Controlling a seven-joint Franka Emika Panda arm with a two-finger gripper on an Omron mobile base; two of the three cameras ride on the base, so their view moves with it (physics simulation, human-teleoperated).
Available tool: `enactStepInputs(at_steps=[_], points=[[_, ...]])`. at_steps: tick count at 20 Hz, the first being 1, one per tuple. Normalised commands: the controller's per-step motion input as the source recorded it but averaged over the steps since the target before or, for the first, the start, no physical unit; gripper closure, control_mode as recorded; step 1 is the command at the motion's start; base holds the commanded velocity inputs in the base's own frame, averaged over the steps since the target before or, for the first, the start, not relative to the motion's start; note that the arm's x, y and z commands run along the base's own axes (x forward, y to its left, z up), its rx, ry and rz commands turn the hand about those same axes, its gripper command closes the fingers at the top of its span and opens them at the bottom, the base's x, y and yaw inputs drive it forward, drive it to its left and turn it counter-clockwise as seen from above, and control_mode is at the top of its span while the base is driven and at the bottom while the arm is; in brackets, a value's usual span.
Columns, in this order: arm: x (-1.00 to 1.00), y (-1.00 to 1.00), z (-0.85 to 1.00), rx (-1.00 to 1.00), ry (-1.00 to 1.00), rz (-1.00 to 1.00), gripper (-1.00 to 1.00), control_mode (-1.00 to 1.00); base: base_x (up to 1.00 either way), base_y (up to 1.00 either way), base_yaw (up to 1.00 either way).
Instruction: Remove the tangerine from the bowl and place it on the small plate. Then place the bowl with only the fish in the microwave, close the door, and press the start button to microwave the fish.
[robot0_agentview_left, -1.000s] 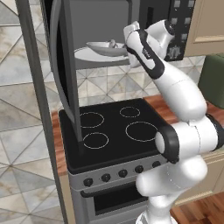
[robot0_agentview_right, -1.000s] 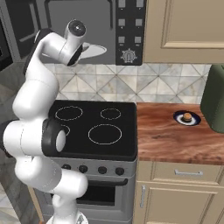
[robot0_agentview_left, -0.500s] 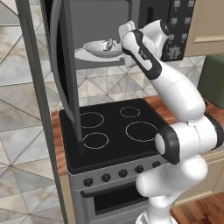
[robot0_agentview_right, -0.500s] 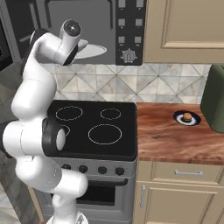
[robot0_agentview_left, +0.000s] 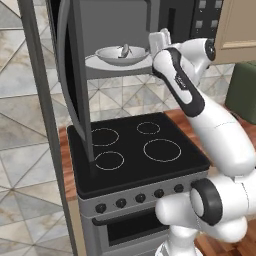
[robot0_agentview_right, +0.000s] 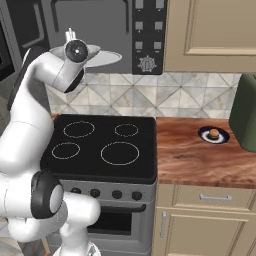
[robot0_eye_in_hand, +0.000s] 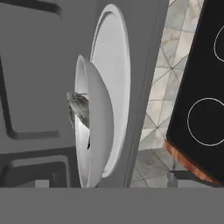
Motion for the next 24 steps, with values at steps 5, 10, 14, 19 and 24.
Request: enactStepInputs(at_steps=[5, 10, 14, 19, 24], points=[[-0.81, -0.24, -0.04, -0.19, -0.2, 0.0, -1.0, -1.0, 0.0, 0.0, 0.0], [-1.0, -0.08, 0.07, -0.31, -0.35, 0.03, -1.0, -1.0, 0.0, 0.0, 0.0], [-1.0, 0.0, 0.19, -0.36, -0.41, 0.09, -1.0, -1.0, 0.0, 0.0, 0.0], [-1.0, 0.03, 0.19, -0.42, -0.48, 0.24, -1.0, -1.0, 0.0, 0.0, 0.0], [-0.99, 0.11, 0.12, -0.51, -0.56, 0.3, -1.0, -1.0, 0.0, 0.0, 0.0]])
